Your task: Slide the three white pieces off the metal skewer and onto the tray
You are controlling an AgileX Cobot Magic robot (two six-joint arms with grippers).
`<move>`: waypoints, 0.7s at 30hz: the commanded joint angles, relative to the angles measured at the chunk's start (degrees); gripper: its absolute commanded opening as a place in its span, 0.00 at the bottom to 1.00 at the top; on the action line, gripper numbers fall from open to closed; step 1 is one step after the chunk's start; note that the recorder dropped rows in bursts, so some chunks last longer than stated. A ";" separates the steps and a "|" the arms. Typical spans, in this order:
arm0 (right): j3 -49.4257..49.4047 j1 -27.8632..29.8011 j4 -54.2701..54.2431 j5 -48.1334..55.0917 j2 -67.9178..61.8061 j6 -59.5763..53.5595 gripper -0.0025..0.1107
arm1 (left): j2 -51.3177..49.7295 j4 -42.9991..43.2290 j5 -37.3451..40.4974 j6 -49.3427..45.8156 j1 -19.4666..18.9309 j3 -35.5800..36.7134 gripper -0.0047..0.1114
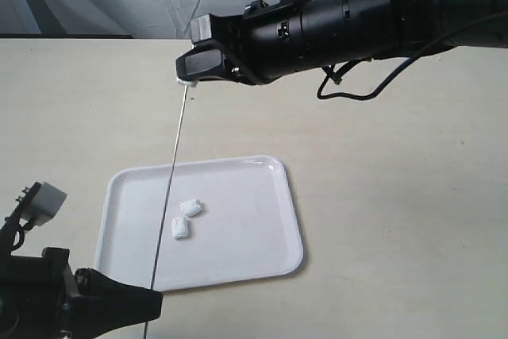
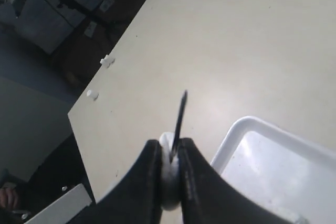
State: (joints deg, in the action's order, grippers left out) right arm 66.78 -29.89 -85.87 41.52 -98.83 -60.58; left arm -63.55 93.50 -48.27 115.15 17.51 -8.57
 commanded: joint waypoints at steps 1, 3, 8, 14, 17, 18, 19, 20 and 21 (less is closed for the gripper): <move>2.48 1.84 -6.06 -9.22 2.30 -1.39 0.02 | -0.18 6.45 -1.83 1.61 0.36 1.26 0.04; 3.75 1.84 -6.06 -9.34 2.30 -1.39 0.02 | -0.18 6.45 -1.83 1.61 0.36 1.26 0.04; 6.75 1.84 -6.06 -10.71 2.57 -1.27 0.02 | -0.18 6.45 -1.83 1.61 0.36 1.26 0.04; 9.75 1.84 -5.92 -11.54 2.57 -1.17 0.02 | -0.18 6.45 -1.83 1.61 0.36 1.26 0.04; 11.07 1.84 -5.24 -11.98 2.57 -1.17 0.02 | -0.18 6.45 -1.69 1.61 0.36 1.26 0.04; 11.18 1.84 -4.67 -11.98 2.57 -1.03 0.02 | -0.18 6.45 -1.36 1.61 0.36 1.26 0.04; 11.18 1.84 -4.06 -11.98 2.57 -0.83 0.02 | -0.18 6.45 -1.26 1.61 0.36 1.26 0.04; 11.18 1.84 -1.80 -11.98 2.57 0.49 0.02 | -0.18 6.45 -1.01 1.61 0.36 1.26 0.04; 11.18 1.84 1.45 -11.98 2.57 2.76 0.02 | -0.18 6.45 -0.82 1.61 0.36 1.26 0.04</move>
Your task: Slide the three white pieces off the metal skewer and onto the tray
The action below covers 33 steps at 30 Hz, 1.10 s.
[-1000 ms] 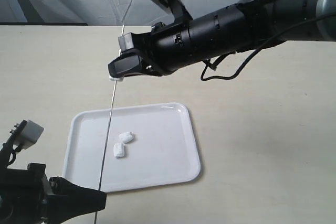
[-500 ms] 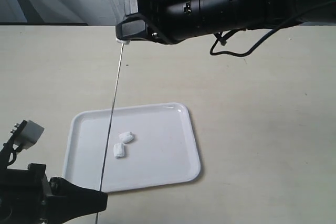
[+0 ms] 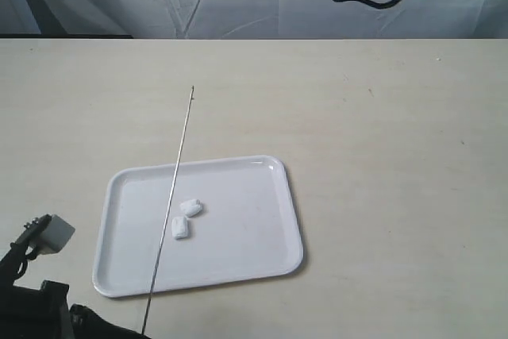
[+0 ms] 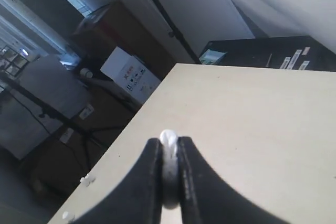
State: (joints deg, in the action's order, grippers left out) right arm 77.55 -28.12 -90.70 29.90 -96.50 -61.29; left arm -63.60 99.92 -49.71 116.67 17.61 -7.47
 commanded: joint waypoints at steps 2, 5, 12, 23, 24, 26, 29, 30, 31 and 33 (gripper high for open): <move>0.41 0.07 17.69 1.31 -0.06 11.03 0.02 | -0.13 -0.10 1.66 0.09 0.26 0.16 0.04; -1.44 -0.56 32.32 5.98 -1.13 21.56 0.02 | -0.13 -1.81 5.02 0.09 0.26 0.16 0.04; -16.39 -4.68 39.90 6.80 -7.52 25.29 0.02 | -0.13 -2.60 13.00 2.16 0.26 0.16 0.04; -18.62 -9.82 37.70 7.16 -12.04 24.92 0.38 | -11.85 -3.34 16.51 3.18 0.26 -0.05 0.04; -18.62 -9.82 37.70 7.45 -12.04 24.92 0.41 | -13.41 -3.35 16.08 3.18 0.26 -0.36 0.04; -18.52 -9.82 37.70 7.88 -11.89 24.92 0.43 | -15.52 -3.09 14.80 3.18 0.26 -1.02 0.04; -18.41 -9.82 37.92 7.88 -11.01 24.92 0.46 | -17.95 -2.99 14.00 3.18 0.26 -1.77 0.04; -18.41 -9.82 38.12 7.88 -10.36 24.92 0.47 | -18.59 -2.87 14.02 3.18 0.26 -2.03 0.04; -18.41 -9.82 38.23 7.77 -9.83 24.92 0.46 | -19.21 -2.83 14.17 3.18 0.26 -2.33 0.04; -18.41 -9.82 38.21 7.77 -8.42 24.69 0.46 | -20.15 -2.83 14.06 3.18 0.26 -2.70 0.04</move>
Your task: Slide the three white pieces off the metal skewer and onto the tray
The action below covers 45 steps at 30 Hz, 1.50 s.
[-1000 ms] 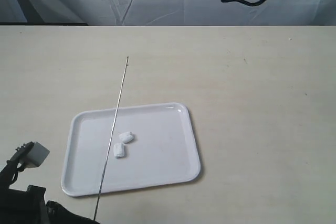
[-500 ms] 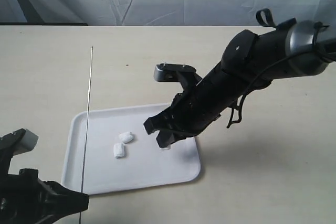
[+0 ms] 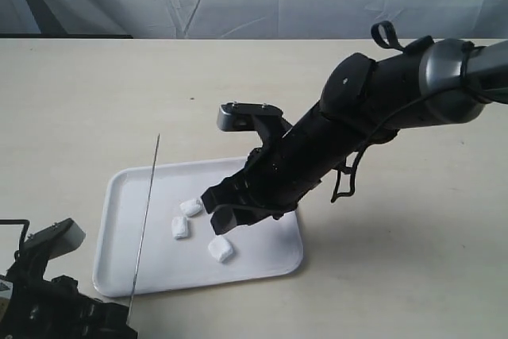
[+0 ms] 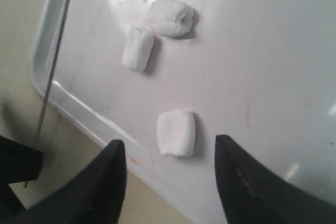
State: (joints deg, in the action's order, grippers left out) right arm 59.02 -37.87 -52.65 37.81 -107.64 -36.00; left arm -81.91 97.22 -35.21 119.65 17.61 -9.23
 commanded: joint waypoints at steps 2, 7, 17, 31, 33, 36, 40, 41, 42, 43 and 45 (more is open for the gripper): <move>0.12 -0.07 0.51 -0.02 4.15 -0.61 0.46 | -2.56 -0.13 -0.44 0.08 0.26 -1.36 0.04; 0.12 -0.07 2.47 -0.23 8.28 -0.61 0.46 | -2.81 0.16 -0.31 0.09 0.26 -2.29 0.09; 0.12 -0.07 5.43 0.12 14.51 -0.61 0.46 | -2.70 -0.20 2.48 -0.87 0.26 -2.97 0.35; 0.12 -0.07 25.26 -8.18 35.05 -0.34 0.46 | 13.59 2.69 -2.33 -2.66 -1.11 -12.53 0.35; 0.12 -0.07 30.11 -6.92 38.98 1.88 0.46 | 18.41 2.73 -3.91 -3.39 -2.64 -14.34 0.35; 0.12 -0.07 33.27 -5.59 43.83 3.46 0.46 | 27.08 2.73 -4.43 -5.21 -5.63 -15.39 0.35; -2.10 -0.07 36.85 -6.62 49.06 5.37 0.46 | 40.09 2.73 -3.12 -9.67 -9.38 -14.85 0.35; -3.82 -0.07 37.34 -8.25 50.35 6.13 0.46 | 43.35 2.73 -2.31 -10.36 -10.13 -14.56 0.35; -5.56 -0.07 37.83 -9.84 51.37 6.90 0.46 | 46.39 2.73 -1.20 -10.36 -10.69 -14.19 0.35; -8.05 -0.07 38.49 -12.19 52.60 8.30 0.46 | 48.78 2.73 0.15 -10.25 -11.03 -13.78 0.35; -13.41 -0.07 38.77 -17.26 54.68 9.67 0.46 | 54.08 2.73 4.06 -10.25 -11.54 -12.49 0.35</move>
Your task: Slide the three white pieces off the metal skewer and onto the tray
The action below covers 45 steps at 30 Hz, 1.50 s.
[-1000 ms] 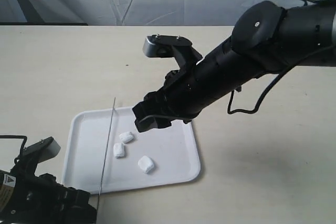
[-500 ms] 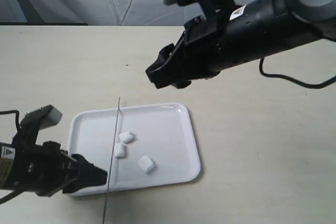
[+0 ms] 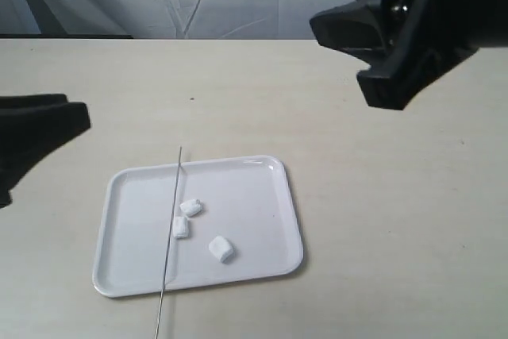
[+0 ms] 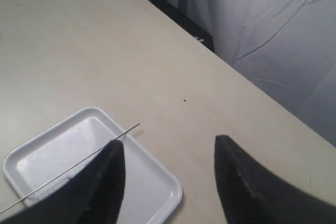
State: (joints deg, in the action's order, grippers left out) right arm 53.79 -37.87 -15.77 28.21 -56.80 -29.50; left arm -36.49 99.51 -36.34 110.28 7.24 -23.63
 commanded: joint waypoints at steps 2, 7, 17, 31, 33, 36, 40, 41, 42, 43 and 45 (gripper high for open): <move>-15.22 -0.07 1.78 -15.62 6.05 5.80 0.46 | 13.33 0.43 8.80 -0.87 -1.39 3.43 0.35; -31.20 -0.07 0.68 -38.34 8.65 7.51 0.46 | 21.25 0.43 20.10 -0.87 -1.52 8.15 0.35; -37.48 -0.07 0.68 -42.92 8.51 7.21 0.46 | 24.71 0.43 27.90 -0.88 -1.52 13.89 0.35; -37.48 -0.52 0.68 -42.94 8.51 7.21 0.46 | 24.71 0.43 27.27 -1.10 -1.52 13.89 0.35; -37.48 -0.99 0.51 -43.06 9.02 7.21 0.46 | 24.71 0.43 27.16 -1.10 -1.52 13.89 0.35; -37.48 1.06 1.45 -43.36 11.34 5.02 0.46 | 24.71 0.43 27.48 -1.10 -1.52 13.89 0.35; -37.48 10.18 -1.40 -34.26 18.34 7.53 0.46 | 24.71 0.43 27.29 -1.10 -1.52 13.89 0.35; -37.54 12.93 -2.66 -32.17 20.10 8.12 0.46 | 24.71 0.43 27.29 -1.10 -1.52 13.89 0.35; -37.78 16.45 -3.99 -30.67 21.90 8.59 0.46 | 24.71 0.43 27.29 -1.10 -1.52 13.89 0.35; -38.43 19.72 -6.25 -30.16 24.64 8.70 0.46 | 24.71 0.43 27.19 -1.10 -1.52 13.89 0.35; -39.95 24.90 -8.12 -30.41 28.99 8.70 0.46 | 24.71 0.43 27.31 -1.10 -1.52 13.89 0.35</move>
State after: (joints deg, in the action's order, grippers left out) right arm 15.58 -19.88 -20.71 -3.74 -33.47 -21.37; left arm -12.19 100.24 -9.08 109.25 5.87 -10.02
